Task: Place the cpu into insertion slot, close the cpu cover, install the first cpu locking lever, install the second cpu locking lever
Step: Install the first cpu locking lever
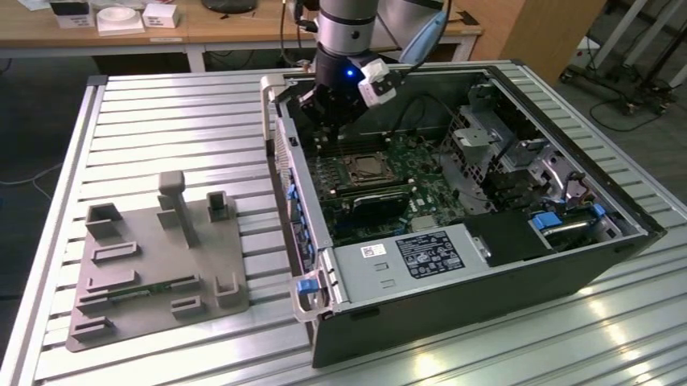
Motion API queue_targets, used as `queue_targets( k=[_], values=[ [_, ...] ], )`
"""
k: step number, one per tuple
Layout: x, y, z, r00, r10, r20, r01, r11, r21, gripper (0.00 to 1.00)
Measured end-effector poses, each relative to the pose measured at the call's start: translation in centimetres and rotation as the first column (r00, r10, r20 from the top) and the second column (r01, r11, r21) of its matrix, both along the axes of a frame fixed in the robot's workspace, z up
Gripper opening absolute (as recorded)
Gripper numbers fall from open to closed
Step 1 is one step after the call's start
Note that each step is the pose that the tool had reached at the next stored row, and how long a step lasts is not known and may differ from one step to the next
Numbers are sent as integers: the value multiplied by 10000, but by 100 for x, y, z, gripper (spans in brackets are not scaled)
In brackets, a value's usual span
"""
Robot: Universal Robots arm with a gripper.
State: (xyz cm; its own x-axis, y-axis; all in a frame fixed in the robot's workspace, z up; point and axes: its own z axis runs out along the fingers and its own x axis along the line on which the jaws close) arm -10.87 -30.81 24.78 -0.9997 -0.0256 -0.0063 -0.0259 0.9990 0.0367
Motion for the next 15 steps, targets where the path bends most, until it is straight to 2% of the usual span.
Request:
queue_targets(
  k=[15],
  values=[
    [209,3,-1,10000,0,0,0,10000,0,10]
  ],
)
